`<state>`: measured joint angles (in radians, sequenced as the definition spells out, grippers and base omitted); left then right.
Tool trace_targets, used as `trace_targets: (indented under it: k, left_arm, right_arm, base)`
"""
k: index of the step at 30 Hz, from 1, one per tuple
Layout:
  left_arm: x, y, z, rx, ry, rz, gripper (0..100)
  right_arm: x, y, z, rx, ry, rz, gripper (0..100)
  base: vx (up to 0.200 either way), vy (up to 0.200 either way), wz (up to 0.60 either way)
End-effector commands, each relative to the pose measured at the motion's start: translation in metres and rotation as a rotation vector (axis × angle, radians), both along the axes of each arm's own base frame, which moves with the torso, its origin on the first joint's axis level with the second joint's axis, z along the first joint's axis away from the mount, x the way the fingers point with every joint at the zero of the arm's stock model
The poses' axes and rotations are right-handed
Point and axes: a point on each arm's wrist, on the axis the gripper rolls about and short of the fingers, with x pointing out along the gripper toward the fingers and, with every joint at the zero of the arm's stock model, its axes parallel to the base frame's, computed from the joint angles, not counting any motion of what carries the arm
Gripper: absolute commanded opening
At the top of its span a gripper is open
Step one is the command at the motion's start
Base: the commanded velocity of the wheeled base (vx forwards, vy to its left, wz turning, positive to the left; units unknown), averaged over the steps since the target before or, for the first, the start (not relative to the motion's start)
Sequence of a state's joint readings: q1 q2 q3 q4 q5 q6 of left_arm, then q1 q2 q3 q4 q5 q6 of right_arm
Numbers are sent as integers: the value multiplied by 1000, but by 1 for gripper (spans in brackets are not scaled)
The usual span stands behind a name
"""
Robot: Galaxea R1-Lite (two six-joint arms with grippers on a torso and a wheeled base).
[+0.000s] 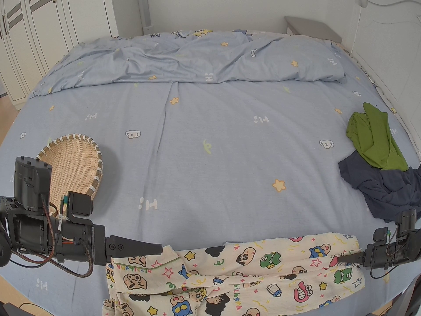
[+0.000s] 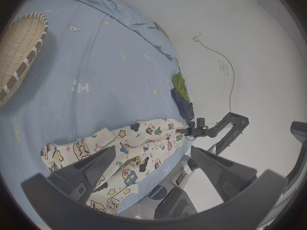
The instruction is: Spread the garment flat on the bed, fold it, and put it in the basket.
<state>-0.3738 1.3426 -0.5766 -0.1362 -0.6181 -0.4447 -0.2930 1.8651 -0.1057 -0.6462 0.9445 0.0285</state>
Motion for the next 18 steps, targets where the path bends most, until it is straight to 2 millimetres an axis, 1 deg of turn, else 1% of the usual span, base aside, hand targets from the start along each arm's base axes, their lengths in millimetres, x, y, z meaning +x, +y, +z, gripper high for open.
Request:
trace_targets:
  k: [1,8,12,13,15,18]
  left_arm:
    - [0,0,0,1,2,0,100]
    - [2,-1,0,-2,-5,0,100]
    - [4,-2,-1,1,4,0,100]
    - [7,-3,1,-1,3,3,100]
    - [9,-3,3,-11,9,13,100]
    - [10,-4,6,-31,22,29,100]
  right_arm:
    - [0,-1,2,-3,-23,-3,0]
    - [0,-1,3,-8,-29,-8,0]
    - [-3,1,15,-25,-74,-9,0]
    - [-4,3,26,-22,-97,-18,0]
    - [-6,7,38,-11,-116,-17,0]
    - [-4,19,61,-5,-136,15,0]
  base:
    - [0,0,0]
    - [0,0,0]
    - [0,0,0]
    - [0,0,0]
    - [0,0,0]
    - [0,0,0]
